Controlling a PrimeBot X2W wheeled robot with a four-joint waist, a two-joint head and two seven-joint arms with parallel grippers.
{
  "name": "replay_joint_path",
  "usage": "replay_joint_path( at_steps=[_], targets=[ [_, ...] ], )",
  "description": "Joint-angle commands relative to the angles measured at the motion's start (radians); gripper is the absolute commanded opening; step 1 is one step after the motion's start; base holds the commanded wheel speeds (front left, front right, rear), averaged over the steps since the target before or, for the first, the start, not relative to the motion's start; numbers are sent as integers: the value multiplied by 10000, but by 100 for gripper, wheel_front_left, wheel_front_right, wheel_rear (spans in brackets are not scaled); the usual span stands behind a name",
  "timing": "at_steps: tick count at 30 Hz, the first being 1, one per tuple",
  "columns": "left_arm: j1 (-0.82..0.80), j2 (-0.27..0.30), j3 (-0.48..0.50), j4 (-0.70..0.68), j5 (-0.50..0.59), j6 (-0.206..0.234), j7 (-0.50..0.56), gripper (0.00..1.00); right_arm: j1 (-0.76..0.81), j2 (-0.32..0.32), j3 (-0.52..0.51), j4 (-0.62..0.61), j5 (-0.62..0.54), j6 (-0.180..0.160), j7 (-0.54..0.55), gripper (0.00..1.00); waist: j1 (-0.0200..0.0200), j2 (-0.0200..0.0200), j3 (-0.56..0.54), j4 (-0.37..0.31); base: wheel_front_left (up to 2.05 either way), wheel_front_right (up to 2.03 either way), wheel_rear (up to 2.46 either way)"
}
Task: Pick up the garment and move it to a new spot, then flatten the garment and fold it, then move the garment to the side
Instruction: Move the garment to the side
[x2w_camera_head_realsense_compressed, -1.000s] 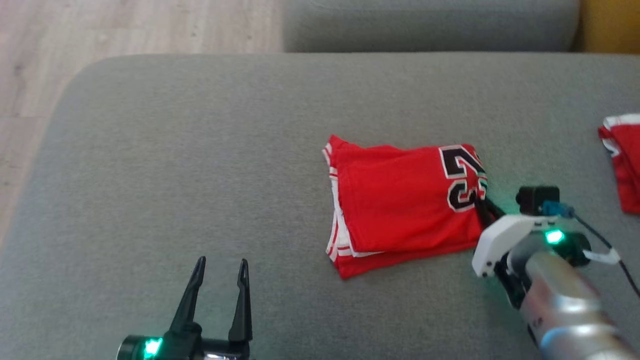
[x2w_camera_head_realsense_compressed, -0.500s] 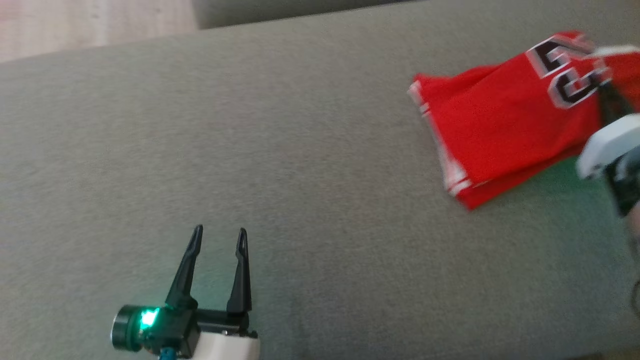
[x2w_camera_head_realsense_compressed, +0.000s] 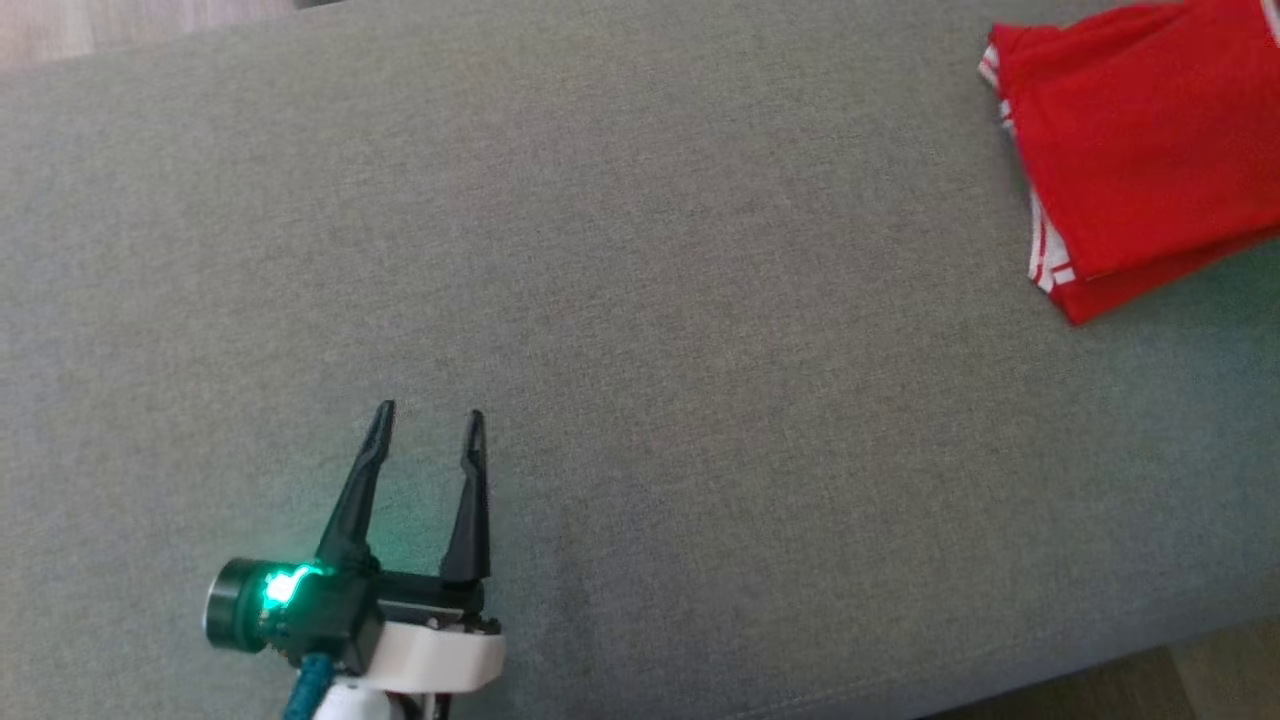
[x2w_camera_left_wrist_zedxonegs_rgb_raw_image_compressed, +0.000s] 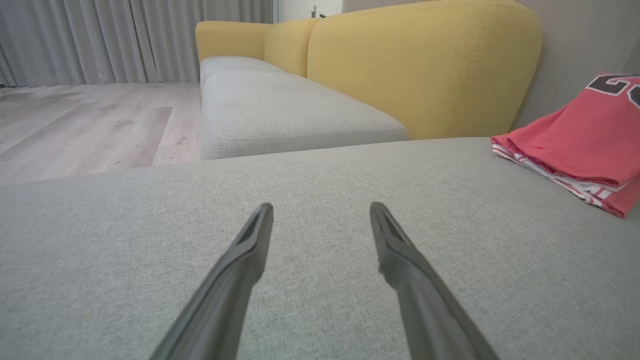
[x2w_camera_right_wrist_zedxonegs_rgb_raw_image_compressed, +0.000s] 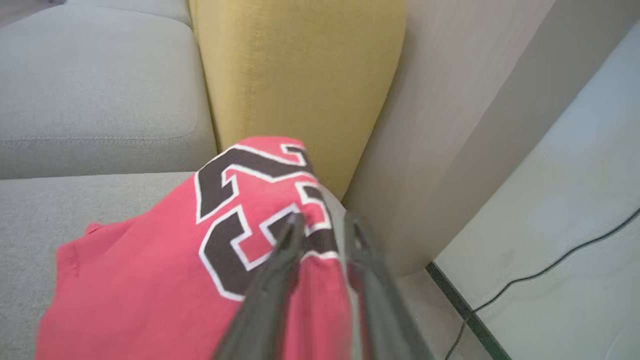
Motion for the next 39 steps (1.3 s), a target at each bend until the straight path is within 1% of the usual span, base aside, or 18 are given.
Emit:
replay_joint_path(
  at_steps=[1,3,5,7,10,13,15,18,20,21,25,27,29,34,39],
  targets=[
    [-163,-50,435,-217,-180,-125,-51,100,-90,-289,-231,-153,-249,65,-54,100,-1,0,-110,63,0,0,0],
    [-107,-50,506,-190,-461,-237,-51,100,34,-203,-574,-111,-528,65,-189,100,-1,0,-296,112,0,0,0],
    [-70,-51,532,-151,-502,-283,-51,100,134,-137,-754,-98,-701,65,-265,100,-1,0,-420,141,0,0,0],
    [20,-51,584,-5,-641,-338,-51,100,417,132,-1145,-97,-980,65,-404,100,-1,0,-732,210,0,0,0],
    [136,-51,645,289,-795,-301,-51,100,1071,836,-1603,-293,-1344,65,-574,100,-1,0,-1301,315,0,0,0],
    [268,-52,607,513,-1060,-225,-51,100,2040,1789,-1821,-674,-1397,65,-685,100,-1,0,-1943,479,0,0,0],
    [386,-52,561,758,-1244,-154,-51,100,2792,2471,-1639,-1000,-1214,65,-728,100,-1,0,-2403,609,0,0,0],
    [569,-52,460,897,-1417,-30,-51,100,4052,3288,-1099,-1631,-871,65,-760,100,-1,0,-3079,854,0,0,0],
    [674,-52,388,901,-1446,41,-51,100,4867,3801,-620,-2436,-499,65,-765,100,-1,0,-3324,1030,0,0,0],
    [757,-52,345,896,-1443,136,-51,100,5789,4107,-123,-3443,-27,65,-768,100,-1,0,-3639,1247,0,0,0],
    [1038,-52,335,945,-1358,426,-51,100,7570,4347,942,-5755,728,65,-769,100,-1,0,-4178,1638,0,0,0],
    [1152,-52,421,968,-1322,616,-51,100,8274,4341,1094,-6727,782,65,-770,100,-1,0,-4374,1801,0,0,0],
    [1261,-52,504,939,-1298,745,-51,100,8844,4359,1074,-7419,736,65,-770,100,-1,0,-4531,1934,0,0,0],
    [1597,-52,702,649,-1234,856,-51,100,9711,4376,1132,-8115,293,65,-771,100,-1,0,-4772,2135,0,0,0],
    [1864,-52,829,432,-1147,735,-51,100,10049,4485,1034,-8407,33,65,-771,100,-1,0,-4830,2188,0,0,0]
  ],
)
